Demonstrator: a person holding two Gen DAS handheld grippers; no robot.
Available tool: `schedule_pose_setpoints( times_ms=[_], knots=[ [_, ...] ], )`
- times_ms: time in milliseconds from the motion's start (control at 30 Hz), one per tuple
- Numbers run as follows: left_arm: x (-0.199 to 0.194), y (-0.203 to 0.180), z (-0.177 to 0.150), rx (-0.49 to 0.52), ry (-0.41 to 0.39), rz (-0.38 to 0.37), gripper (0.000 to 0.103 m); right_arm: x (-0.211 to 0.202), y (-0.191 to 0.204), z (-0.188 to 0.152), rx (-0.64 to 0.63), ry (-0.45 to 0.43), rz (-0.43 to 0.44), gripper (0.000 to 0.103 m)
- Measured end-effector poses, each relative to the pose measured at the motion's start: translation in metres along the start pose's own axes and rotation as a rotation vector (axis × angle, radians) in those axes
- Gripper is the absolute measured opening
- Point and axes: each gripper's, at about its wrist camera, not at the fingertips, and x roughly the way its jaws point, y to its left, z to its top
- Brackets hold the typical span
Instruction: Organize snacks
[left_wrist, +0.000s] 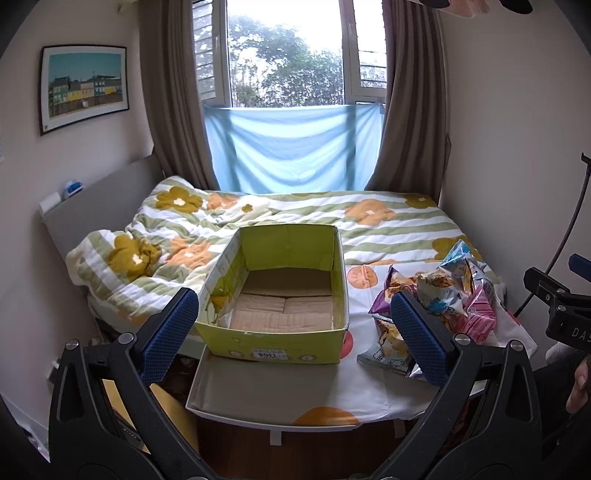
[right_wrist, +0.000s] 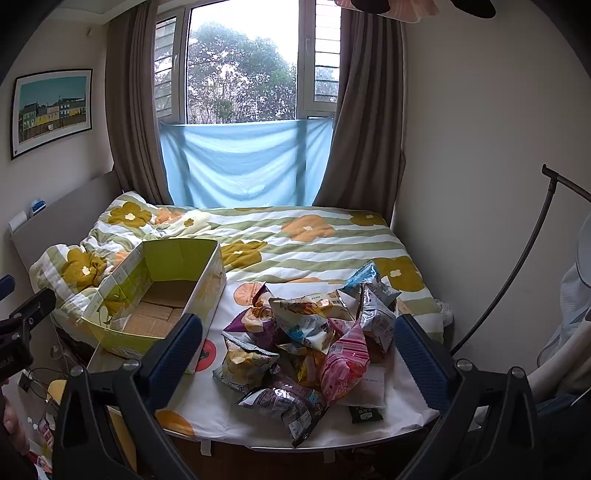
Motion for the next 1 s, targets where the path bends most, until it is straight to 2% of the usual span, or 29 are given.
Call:
schedule_pose_setpoints(
  times_ms=[1000],
  knots=[
    [0.0004,-0.0018,0.0053,-0.004,-0.002,-0.009,0.103,0.002,0.0021,0.0023,-0.001,-0.001,-0.005,0.103]
  ],
)
